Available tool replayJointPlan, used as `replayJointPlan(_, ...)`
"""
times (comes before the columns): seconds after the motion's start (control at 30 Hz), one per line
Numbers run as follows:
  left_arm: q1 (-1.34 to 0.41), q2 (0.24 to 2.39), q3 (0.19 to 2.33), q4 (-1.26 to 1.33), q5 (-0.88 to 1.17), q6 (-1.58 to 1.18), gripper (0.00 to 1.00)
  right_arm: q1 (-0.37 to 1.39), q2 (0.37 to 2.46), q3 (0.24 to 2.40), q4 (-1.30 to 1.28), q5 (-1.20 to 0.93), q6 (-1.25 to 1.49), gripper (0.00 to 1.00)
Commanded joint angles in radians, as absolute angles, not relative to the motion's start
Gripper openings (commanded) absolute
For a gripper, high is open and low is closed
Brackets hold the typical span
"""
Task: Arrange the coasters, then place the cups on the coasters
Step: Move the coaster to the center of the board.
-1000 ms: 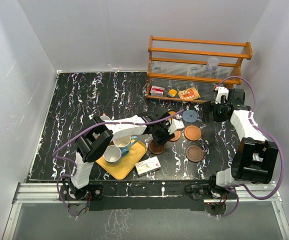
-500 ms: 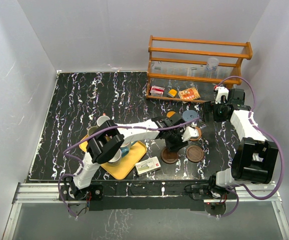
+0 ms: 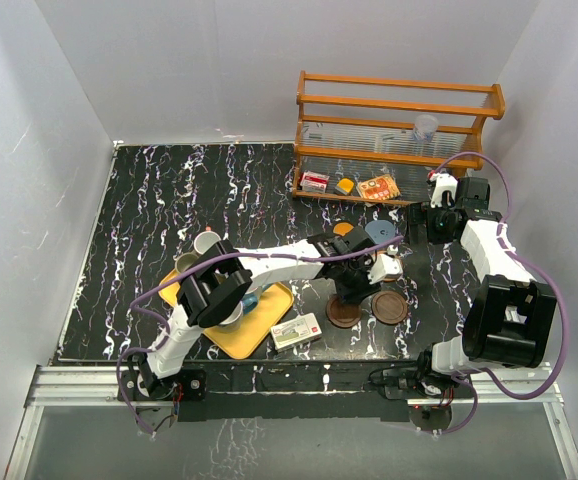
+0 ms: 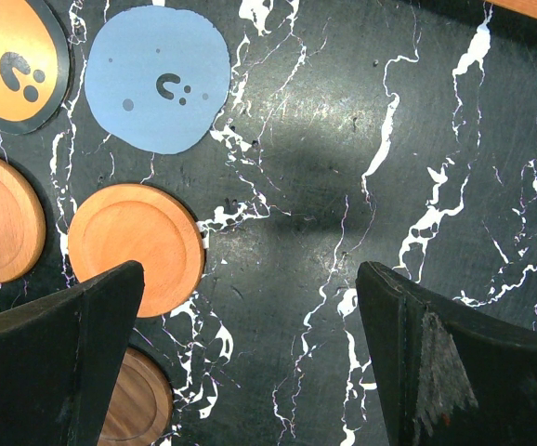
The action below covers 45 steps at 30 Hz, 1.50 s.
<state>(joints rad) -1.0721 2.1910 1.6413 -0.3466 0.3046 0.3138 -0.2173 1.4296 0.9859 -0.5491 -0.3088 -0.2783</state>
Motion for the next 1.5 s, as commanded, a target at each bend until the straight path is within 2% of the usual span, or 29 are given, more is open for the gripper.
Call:
replayJointPlan(0.0,-1.081,2.287,1.602,-0.390,0.185,0.347,0.38,-0.223,1.417,1.019,-0.512,-0.309,-0.273,0.98)
replayJointPlan(1.47,-1.011,2.259,1.646,-0.380,0.127,0.502,0.34,-0.222,1.427,1.018,-0.515,-0.304,-0.275,0.98)
